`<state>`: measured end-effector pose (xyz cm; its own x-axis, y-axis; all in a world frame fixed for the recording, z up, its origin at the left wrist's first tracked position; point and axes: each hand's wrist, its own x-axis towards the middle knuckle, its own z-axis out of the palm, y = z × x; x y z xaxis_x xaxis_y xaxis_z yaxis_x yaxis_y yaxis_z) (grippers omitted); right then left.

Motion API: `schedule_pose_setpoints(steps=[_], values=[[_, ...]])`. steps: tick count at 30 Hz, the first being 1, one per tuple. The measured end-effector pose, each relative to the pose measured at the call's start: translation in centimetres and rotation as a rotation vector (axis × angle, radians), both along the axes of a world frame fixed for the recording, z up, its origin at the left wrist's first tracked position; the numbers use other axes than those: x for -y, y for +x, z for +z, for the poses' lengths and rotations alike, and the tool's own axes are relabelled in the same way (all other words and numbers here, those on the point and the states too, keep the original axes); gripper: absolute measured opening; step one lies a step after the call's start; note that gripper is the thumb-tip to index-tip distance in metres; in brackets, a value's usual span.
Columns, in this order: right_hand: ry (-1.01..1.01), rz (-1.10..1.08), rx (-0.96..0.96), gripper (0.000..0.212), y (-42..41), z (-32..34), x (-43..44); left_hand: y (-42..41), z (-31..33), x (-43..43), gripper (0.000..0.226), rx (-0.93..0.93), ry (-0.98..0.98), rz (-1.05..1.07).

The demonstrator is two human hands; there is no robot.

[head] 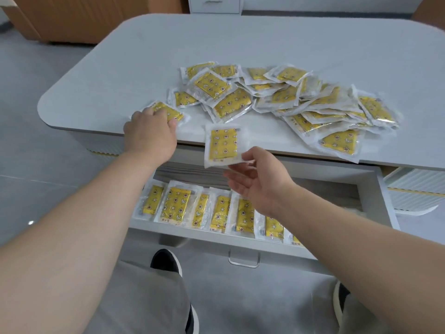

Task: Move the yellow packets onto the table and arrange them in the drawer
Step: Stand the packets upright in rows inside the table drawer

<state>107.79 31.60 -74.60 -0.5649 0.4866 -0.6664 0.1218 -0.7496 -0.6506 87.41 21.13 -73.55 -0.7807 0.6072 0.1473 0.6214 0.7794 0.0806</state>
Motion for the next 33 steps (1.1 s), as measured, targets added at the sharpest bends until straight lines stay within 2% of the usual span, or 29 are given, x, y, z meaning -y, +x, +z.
schedule_pose_setpoints(steps=[4,7,9,11,14,16,18,21,23,24,28,30,33], values=[[-0.095,-0.115,-0.060,0.024,0.3,0.0,0.0,0.2,-0.5,0.1,0.033,0.115,0.171,0.091],[-0.059,-0.072,-0.029,0.029,0.0,0.0,0.1,0.4,-0.5,0.0,0.025,0.150,0.269,0.203],[-0.016,-0.049,0.022,0.041,-0.1,-0.3,0.4,0.6,-0.2,-0.1,0.048,0.167,0.249,0.347],[0.010,-0.032,0.042,0.047,-0.1,-0.6,0.6,0.9,0.2,-0.1,0.077,0.270,0.300,0.495],[0.045,-0.004,0.036,0.036,0.1,-0.9,0.7,0.4,-0.2,0.2,0.088,0.525,0.517,0.593],[0.080,0.035,0.040,0.028,0.2,-0.8,0.5,0.2,-0.4,0.4,0.086,0.697,0.692,0.619],[0.162,0.099,0.059,0.018,0.4,-0.7,0.2,0.3,-0.4,0.6,0.072,0.831,0.794,0.635],[0.509,0.296,0.176,0.023,0.4,-0.8,-0.2,0.2,-0.5,1.1,0.038,0.913,0.836,0.603],[0.700,0.435,0.247,0.029,0.2,-1.2,-0.4,-0.1,-0.6,1.7,0.038,0.912,0.860,0.598],[0.732,0.496,0.272,0.031,0.0,-1.5,-0.6,-0.3,-0.5,2.0,0.039,0.918,0.862,0.604],[0.723,0.756,0.334,0.048,-0.9,-2.8,-0.7,0.5,1.1,3.1,0.026,1.087,0.852,0.562],[0.816,0.834,0.368,0.044,-1.6,-3.5,-0.2,1.5,2.2,3.5,0.030,1.165,0.902,0.502],[0.869,0.826,0.382,0.039,-3.2,-4.7,0.7,3.2,3.6,3.9,0.034,1.250,0.945,0.421]])
